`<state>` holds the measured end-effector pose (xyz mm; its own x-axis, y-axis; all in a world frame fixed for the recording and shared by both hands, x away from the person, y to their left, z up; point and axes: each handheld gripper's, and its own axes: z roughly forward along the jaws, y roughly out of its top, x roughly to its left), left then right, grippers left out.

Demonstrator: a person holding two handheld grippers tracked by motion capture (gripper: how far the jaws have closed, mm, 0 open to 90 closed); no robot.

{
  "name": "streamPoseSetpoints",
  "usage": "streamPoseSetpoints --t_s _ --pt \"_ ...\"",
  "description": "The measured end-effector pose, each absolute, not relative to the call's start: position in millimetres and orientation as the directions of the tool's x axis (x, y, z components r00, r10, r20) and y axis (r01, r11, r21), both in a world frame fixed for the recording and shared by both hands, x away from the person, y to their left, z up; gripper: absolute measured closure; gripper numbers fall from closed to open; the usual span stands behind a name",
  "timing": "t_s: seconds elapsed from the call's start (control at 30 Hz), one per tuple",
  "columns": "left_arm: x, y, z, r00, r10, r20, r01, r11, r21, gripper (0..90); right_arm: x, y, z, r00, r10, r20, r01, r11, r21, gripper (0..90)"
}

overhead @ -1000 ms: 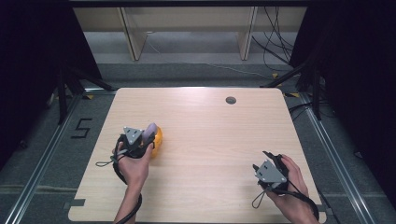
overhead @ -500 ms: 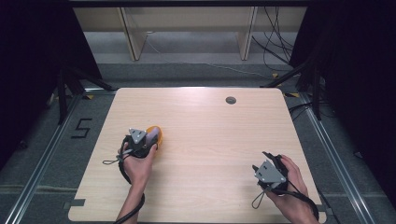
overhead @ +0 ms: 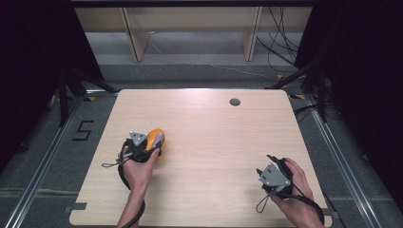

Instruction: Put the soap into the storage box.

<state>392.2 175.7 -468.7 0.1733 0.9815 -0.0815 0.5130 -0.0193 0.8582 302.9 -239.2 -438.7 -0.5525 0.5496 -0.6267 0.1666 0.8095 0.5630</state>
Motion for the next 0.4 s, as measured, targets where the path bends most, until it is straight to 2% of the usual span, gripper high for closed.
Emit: streamPoseSetpoints --t_s 0.17,0.4 --pt "372.8 178.2 -453.2 0.187 0.978 -0.087 0.472 -0.012 0.882 32.6 303.0 -239.4 -439.1 -0.552 0.551 -0.626 0.169 0.809 0.563 42.9" --pt "340.7 172.4 -453.8 0.224 0.968 -0.112 0.468 -0.006 0.884 31.1 301.5 -240.4 -439.6 -0.547 0.571 -0.613 0.191 0.797 0.572 42.7"
